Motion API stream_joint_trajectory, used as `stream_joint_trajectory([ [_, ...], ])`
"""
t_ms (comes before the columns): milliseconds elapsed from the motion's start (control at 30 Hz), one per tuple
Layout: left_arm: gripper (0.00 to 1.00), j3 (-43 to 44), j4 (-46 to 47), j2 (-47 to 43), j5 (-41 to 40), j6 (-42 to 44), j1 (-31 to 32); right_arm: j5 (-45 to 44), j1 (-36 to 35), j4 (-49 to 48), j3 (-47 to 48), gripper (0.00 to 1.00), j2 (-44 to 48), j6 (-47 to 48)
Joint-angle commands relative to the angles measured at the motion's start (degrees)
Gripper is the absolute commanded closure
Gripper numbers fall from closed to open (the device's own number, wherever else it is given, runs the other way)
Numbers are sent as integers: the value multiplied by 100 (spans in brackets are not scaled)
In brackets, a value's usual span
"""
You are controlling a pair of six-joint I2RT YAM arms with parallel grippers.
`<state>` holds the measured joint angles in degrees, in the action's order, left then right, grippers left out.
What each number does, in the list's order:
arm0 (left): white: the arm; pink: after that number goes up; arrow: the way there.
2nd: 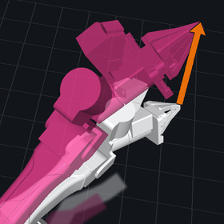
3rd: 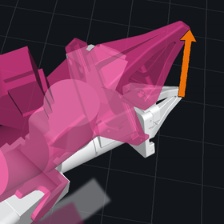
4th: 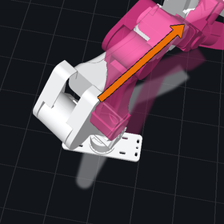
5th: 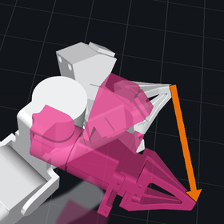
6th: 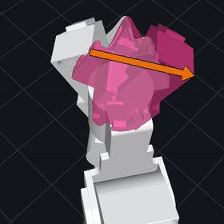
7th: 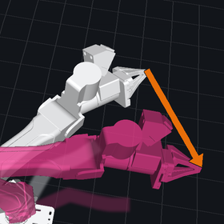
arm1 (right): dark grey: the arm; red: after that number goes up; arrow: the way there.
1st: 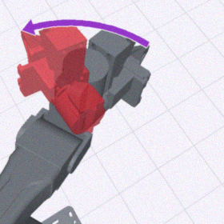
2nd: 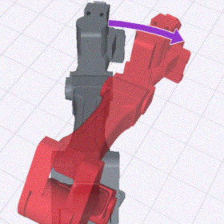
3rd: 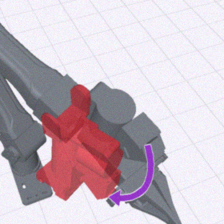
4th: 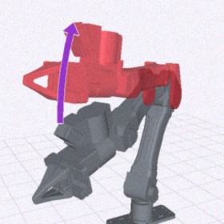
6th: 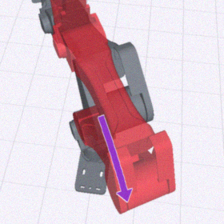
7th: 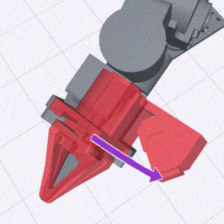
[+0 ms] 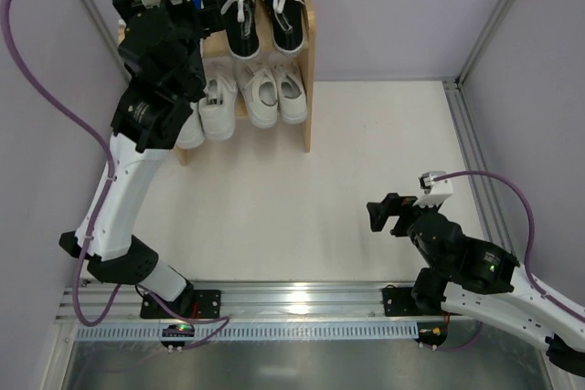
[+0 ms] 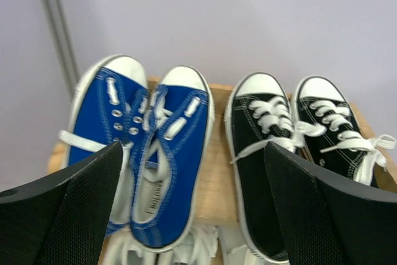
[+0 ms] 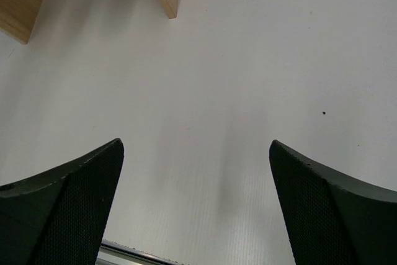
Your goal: Place and organize the shoes onto the shoe shelf
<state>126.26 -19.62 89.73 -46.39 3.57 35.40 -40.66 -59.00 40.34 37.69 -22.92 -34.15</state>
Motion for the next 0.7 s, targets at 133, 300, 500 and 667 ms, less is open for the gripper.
stream_joint_trajectory([
  [133,8,242,-938,-176,-660,610,-86,146,12,-316,-16,0,-169,93],
  [300,10,408,-2174,-149,-450,127,-287,208,12,-290,-8,0,-99,93],
  [500,11,356,-2687,-123,-222,-287,-551,305,12,-281,-8,0,-108,75],
  [667,13,452,-3003,9,156,-611,-832,349,12,-263,36,0,-117,67],
])
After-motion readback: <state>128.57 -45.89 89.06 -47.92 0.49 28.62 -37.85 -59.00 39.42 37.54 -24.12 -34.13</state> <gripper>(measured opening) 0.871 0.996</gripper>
